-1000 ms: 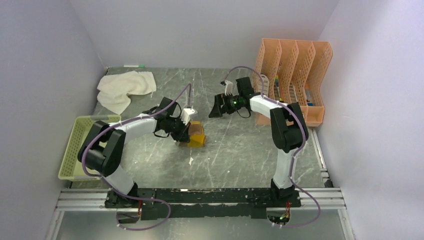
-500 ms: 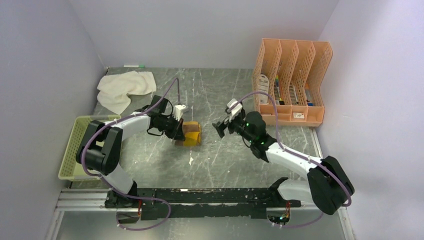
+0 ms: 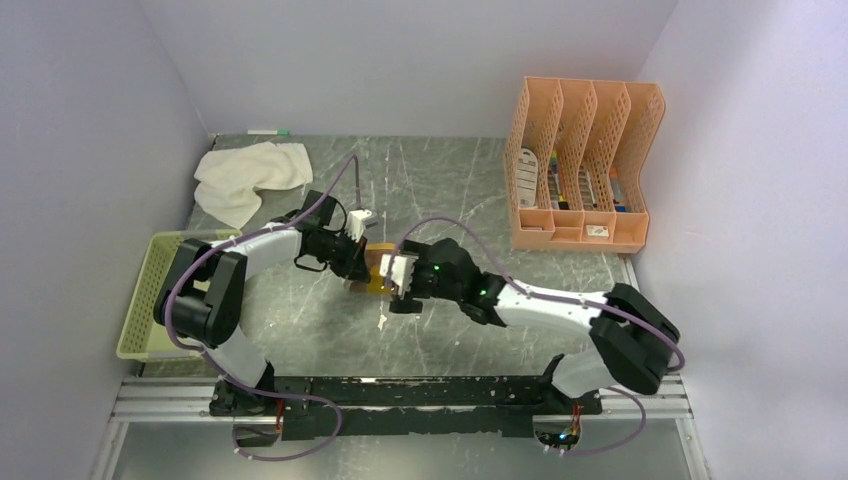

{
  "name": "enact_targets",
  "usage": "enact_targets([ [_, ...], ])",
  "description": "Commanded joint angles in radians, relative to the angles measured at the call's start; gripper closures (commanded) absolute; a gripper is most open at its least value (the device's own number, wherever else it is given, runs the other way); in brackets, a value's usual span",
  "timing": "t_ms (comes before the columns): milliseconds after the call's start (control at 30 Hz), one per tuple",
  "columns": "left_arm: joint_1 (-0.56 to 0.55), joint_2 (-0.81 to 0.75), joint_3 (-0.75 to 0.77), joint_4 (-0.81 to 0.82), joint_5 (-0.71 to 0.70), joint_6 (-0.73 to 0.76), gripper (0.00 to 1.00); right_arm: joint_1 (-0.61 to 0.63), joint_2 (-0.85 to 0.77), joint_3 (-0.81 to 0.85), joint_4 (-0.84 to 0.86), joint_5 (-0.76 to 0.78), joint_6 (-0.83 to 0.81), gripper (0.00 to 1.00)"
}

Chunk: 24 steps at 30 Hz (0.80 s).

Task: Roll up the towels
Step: Roll the towel at the center of the board.

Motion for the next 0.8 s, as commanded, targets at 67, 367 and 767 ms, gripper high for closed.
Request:
enact_targets([
  [67, 0.009, 0.024, 0.026, -0.061, -0.001, -0.009, 0.93, 0.065, 0.157, 0.106, -0.146, 0.023, -0.204, 0.01],
  [367, 0.012, 0.031, 0.031, -0.072, 0.023, -0.003, 0.93, 0.129, 0.348, 0.149, -0.013, 0.26, -0.287, 0.1],
  [767, 0.017, 0.015, 0.017, -0.082, 0.018, -0.006, 0.93, 0.132, 0.475, 0.208, -0.015, 0.32, -0.269, 0.35],
])
